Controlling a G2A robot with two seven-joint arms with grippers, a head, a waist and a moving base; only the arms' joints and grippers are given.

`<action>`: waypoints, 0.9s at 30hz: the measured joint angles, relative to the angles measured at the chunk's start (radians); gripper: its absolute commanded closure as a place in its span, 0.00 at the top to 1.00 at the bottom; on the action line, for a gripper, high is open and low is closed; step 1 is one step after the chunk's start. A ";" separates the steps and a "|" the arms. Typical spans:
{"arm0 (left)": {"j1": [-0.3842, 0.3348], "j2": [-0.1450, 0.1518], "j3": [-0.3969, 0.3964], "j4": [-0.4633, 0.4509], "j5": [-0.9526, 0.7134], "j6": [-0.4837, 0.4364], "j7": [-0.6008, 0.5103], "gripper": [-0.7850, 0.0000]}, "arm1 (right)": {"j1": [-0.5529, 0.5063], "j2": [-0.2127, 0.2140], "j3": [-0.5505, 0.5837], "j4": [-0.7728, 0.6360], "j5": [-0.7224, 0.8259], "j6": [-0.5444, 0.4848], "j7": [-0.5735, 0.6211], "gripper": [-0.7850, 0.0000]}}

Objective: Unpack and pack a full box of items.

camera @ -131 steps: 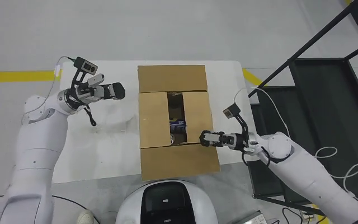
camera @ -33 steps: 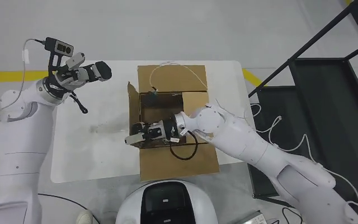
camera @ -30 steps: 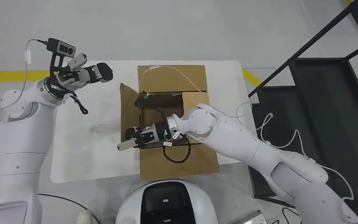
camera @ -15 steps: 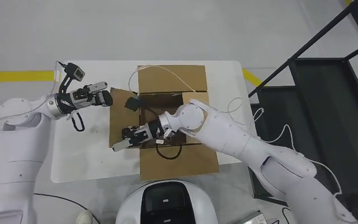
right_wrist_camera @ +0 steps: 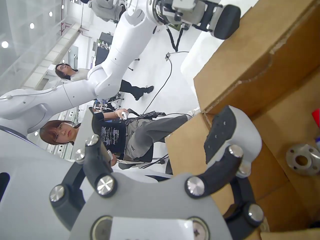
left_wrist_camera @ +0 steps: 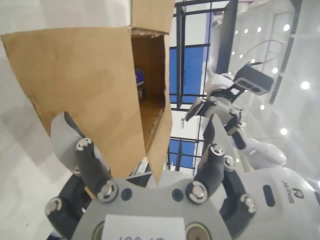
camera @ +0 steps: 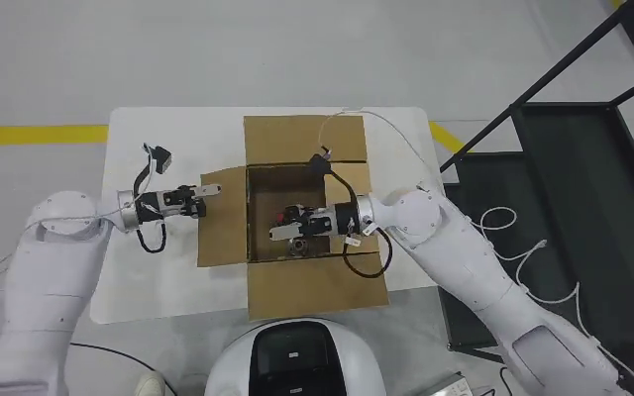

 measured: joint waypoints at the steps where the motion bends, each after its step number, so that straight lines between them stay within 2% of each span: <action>1: -0.009 -0.005 0.024 0.015 0.014 -0.004 0.007 1.00 | -0.038 0.013 0.044 -0.034 -0.007 0.013 0.005 1.00; 7: -0.049 -0.025 0.100 0.076 0.018 -0.036 0.016 1.00 | -0.184 0.051 0.196 -0.159 -0.026 0.049 0.014 1.00; 12: -0.088 -0.023 0.078 0.082 -0.018 -0.056 0.016 1.00 | -0.234 0.061 0.239 -0.197 -0.025 0.052 0.024 1.00; 17: -0.118 -0.013 0.017 -0.001 -0.115 -0.062 -0.006 1.00 | -0.249 0.065 0.255 -0.208 -0.025 0.052 0.026 1.00; 20: -0.131 -0.015 0.007 -0.067 -0.177 -0.068 -0.011 1.00 | -0.257 0.068 0.267 -0.204 -0.025 0.052 0.022 1.00; 24: -0.169 -0.032 0.064 -0.115 -0.194 -0.084 0.002 1.00 | -0.279 0.074 0.299 -0.205 -0.025 0.058 0.019 1.00; 27: -0.213 -0.054 0.137 -0.124 -0.220 -0.095 0.010 1.00 | -0.310 0.081 0.340 -0.218 -0.024 0.069 0.019 1.00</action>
